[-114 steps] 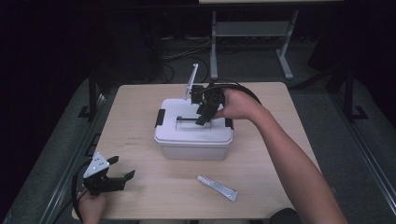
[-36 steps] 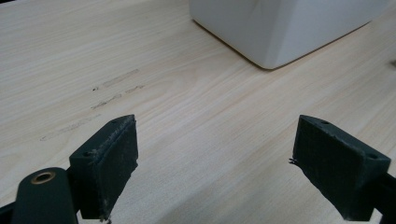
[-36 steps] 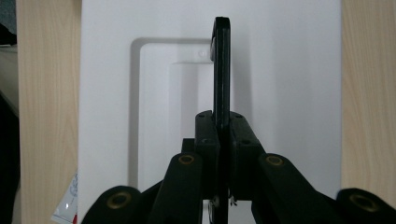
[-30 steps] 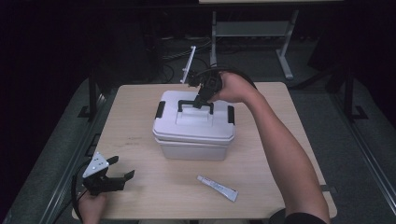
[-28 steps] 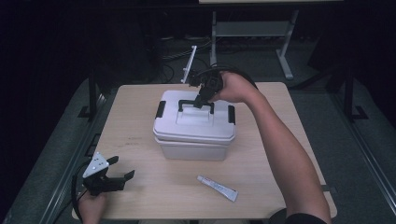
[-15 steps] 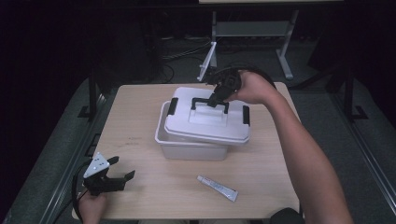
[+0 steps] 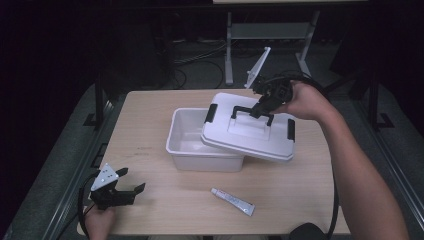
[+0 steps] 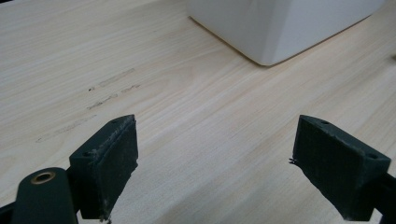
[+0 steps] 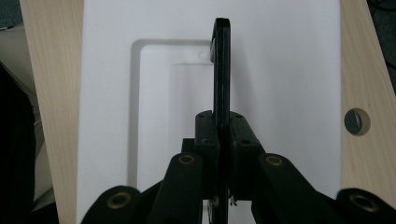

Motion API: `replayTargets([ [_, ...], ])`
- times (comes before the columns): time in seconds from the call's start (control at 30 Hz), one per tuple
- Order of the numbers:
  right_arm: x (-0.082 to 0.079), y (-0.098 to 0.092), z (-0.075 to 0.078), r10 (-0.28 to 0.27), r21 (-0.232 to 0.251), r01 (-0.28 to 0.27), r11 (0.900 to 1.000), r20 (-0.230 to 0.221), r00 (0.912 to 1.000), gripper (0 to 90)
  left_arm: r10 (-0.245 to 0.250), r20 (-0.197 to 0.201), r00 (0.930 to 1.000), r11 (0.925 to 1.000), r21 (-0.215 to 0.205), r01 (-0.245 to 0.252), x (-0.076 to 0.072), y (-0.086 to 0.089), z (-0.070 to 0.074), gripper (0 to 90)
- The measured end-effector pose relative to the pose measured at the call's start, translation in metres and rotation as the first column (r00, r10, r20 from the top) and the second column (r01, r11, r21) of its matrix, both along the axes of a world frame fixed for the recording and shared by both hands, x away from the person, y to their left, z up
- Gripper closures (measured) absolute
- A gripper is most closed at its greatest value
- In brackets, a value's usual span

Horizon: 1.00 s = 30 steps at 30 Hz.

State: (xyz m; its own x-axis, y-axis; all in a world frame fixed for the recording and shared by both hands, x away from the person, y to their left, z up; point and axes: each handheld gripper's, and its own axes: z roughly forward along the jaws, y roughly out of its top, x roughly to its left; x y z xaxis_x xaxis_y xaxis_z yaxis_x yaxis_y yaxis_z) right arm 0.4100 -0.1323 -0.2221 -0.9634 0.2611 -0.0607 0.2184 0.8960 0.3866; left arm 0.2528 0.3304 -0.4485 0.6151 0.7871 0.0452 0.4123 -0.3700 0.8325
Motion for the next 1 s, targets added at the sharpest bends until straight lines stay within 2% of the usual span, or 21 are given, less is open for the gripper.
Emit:
replayTargets([
  [0.13,-0.005,-0.018,-0.003,-0.032,-0.003,0.032,0.999,-0.003,0.9995,84.2,0.0,0.003,1.0,1.0,0.002,0.0,0.0,0.0,0.0,13.4],
  [0.7,-0.019,-0.068,-0.018,-0.104,0.005,0.104,0.995,-0.014,0.9945,84.2,-0.003,0.003,1.0,0.9999,0.011,0.003,0.0,-0.002,0.0,13.4],
  [1.0,-0.028,-0.095,-0.029,-0.157,0.006,0.157,0.988,-0.029,0.9871,84.2,-0.002,0.003,1.0,0.9999,0.013,0.002,0.0,-0.002,-0.001,13.4],
])
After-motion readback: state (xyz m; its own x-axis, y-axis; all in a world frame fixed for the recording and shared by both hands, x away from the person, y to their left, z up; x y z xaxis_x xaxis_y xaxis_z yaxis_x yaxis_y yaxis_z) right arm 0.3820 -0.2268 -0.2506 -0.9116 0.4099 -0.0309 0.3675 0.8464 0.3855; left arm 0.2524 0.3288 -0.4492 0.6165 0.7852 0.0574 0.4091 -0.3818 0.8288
